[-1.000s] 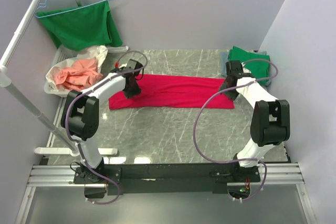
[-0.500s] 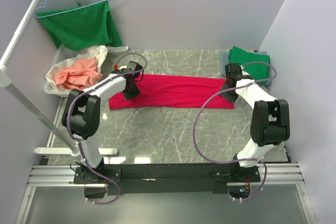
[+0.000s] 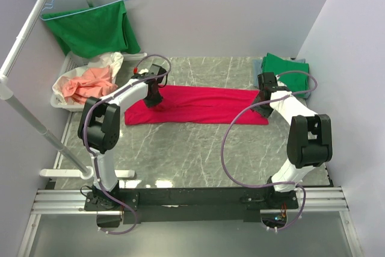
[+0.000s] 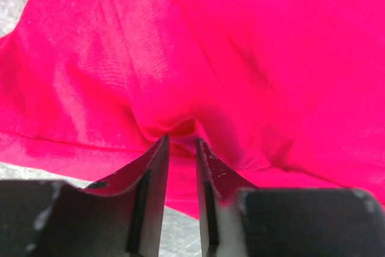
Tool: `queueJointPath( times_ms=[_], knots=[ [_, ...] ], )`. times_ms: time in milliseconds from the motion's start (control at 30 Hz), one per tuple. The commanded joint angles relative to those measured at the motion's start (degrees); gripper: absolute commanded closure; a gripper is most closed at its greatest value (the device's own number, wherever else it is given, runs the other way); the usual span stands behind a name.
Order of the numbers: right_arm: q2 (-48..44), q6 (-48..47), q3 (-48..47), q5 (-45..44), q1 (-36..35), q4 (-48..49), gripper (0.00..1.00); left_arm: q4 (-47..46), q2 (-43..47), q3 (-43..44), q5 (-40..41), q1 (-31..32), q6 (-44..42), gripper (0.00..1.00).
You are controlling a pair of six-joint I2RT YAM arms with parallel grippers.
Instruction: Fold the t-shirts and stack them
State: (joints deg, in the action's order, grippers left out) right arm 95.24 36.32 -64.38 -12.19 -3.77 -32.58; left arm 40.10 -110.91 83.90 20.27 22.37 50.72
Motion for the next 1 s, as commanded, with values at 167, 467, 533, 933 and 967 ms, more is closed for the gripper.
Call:
queueJointPath(
  times_ms=[167,467,533,933,967],
  knots=[
    [-2.69,-0.37,-0.05,-1.26,-0.27,0.15,0.5,0.6,-0.35,3.55,1.0,0.22,0.08,0.93],
    [-2.61,-0.63,0.04,-1.09,-0.27,0.23,0.5,1.3,1.49,2.59,1.0,0.22,-0.27,0.75],
    [-2.52,-0.54,0.22,-1.0,-0.27,0.32,0.5,1.82,1.84,2.59,1.0,0.22,-0.18,0.73],
    [-2.69,-0.72,-0.13,-1.53,-0.19,-0.03,0.5,2.62,1.22,-0.22,-0.85,0.3,1.13,0.71],
    [-2.69,-0.63,0.04,-1.61,-0.36,-0.03,0.5,2.44,1.31,-0.92,-1.02,0.39,1.05,0.71]
  ],
)
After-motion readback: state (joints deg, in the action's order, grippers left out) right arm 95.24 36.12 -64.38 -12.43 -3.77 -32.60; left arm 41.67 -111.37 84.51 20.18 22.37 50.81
